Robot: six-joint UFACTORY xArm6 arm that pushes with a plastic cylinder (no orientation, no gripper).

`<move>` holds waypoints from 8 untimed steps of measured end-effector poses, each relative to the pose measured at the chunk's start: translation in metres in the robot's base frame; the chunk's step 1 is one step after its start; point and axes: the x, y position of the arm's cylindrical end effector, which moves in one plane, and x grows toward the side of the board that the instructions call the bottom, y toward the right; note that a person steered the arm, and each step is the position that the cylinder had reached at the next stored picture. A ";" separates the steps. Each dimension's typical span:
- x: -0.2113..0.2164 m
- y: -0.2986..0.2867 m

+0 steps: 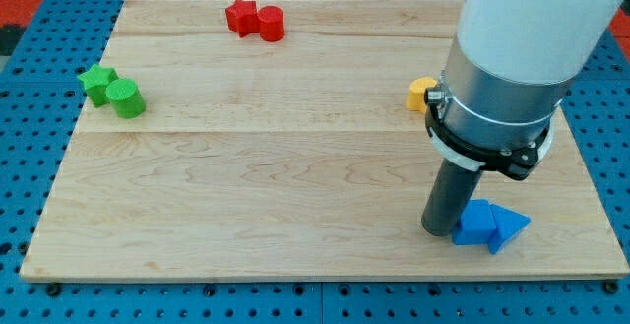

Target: Move the yellow heart to the top of the blue cube

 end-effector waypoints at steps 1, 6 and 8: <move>-0.076 -0.036; -0.118 -0.002; -0.092 0.040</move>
